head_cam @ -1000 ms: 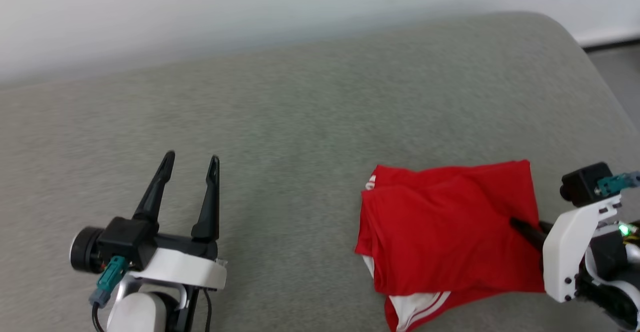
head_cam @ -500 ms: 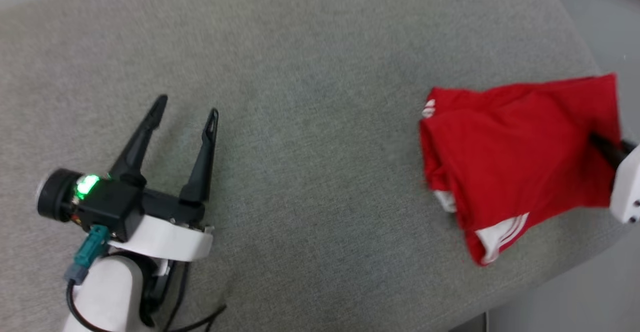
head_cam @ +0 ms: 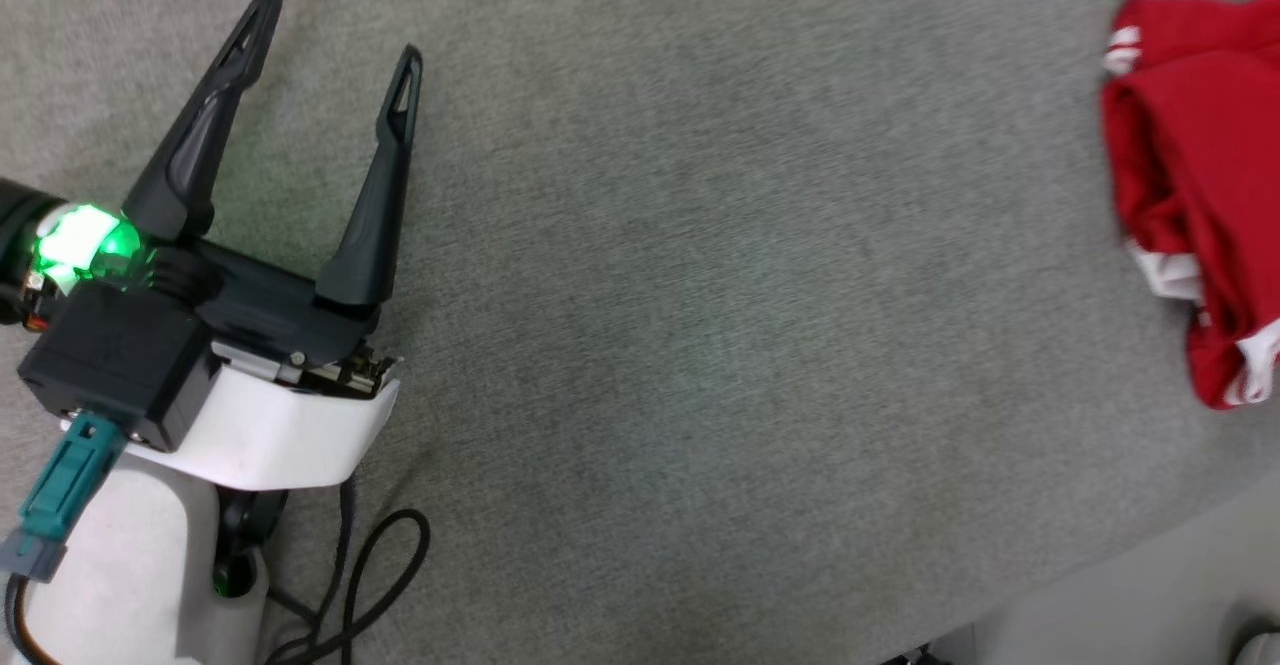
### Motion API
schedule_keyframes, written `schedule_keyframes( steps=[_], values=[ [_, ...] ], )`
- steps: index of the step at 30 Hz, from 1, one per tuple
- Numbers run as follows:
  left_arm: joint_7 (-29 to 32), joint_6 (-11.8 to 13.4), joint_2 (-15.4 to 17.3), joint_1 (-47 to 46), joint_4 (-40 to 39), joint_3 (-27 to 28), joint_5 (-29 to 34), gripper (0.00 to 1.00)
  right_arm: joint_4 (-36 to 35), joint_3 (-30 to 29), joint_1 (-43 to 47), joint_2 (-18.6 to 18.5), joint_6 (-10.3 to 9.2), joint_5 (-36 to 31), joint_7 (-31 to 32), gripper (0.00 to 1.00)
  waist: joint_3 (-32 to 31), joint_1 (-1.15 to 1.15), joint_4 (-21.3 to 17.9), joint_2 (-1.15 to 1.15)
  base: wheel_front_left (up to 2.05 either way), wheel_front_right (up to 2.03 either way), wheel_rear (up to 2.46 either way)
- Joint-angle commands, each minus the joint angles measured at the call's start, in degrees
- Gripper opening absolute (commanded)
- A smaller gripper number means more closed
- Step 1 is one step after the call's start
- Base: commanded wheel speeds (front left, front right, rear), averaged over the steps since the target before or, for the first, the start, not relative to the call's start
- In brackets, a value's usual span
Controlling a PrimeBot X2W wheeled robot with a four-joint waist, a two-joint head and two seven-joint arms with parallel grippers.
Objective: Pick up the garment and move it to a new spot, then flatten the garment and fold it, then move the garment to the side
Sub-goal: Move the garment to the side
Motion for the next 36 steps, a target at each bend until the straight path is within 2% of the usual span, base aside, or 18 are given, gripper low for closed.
schedule_keyframes(
  steps=[1,9,11,12,13,17,22,25,30,36],
  values=[
    [0.41,-0.13,0.35,-1.62,-1.10,-0.49,0.09,1.00,2.20,-1.72,-1.79,-0.26,-0.09,-1.40,-1.50,0.00,3.40,-0.01,1.46,0.00,0.00,0.00,0.00],
    [0.18,-0.10,0.43,-3.66,-1.80,-2.30,-0.40,1.00,10.71,-6.81,-5.95,0.82,-0.09,-7.86,-7.80,0.02,5.21,-0.01,3.33,0.00,0.00,0.00,0.00],
    [-0.23,0.12,0.21,-3.61,-1.41,-2.45,-0.62,1.00,12.31,-7.81,-6.68,0.64,-0.09,-9.81,-9.34,0.40,5.21,-0.01,3.89,0.00,0.00,0.00,0.00],
    [-0.53,0.21,0.10,-3.57,-1.15,-2.53,-0.73,1.00,13.33,-8.38,-7.02,0.85,-0.09,-10.48,-9.93,0.84,5.11,-0.01,4.20,0.00,0.00,0.00,0.00],
    [-0.82,0.27,-0.03,-3.49,-0.92,-2.64,-0.76,1.00,13.99,-9.05,-7.19,0.67,-0.09,-11.92,-11.04,1.00,4.97,-0.01,4.53,0.00,0.00,0.00,0.00],
    [-2.23,0.68,-0.76,-2.85,0.51,-3.04,-1.21,1.00,16.22,-10.82,-7.59,0.37,-0.09,-16.03,-15.12,1.00,3.62,-0.01,5.81,0.00,0.00,0.00,0.00],
    [-4.82,1.39,-1.75,-1.74,3.62,-2.80,-2.11,1.00,16.50,-13.62,-6.48,0.35,-0.09,-22.84,-23.58,1.00,0.01,-0.01,7.18,0.00,0.00,0.00,0.00],
    [-6.04,1.97,-2.45,-0.43,5.97,-3.08,-2.22,1.00,14.96,-16.07,-4.71,3.04,-0.09,-26.86,-28.30,1.00,-3.22,-0.01,7.96,0.00,0.00,0.00,0.00],
    [-7.37,3.05,-3.54,1.96,9.23,-3.07,-2.93,1.00,11.95,-18.77,-2.11,6.78,-0.09,-29.82,-33.24,1.00,-7.81,-0.01,8.81,0.00,0.00,0.00,0.00],
    [-8.87,4.28,-5.39,6.06,13.89,-3.01,-4.32,1.00,6.33,-19.14,3.72,13.89,-0.09,-29.10,-36.14,1.00,-14.25,-0.01,10.29,0.00,0.00,0.00,0.00]
  ],
)
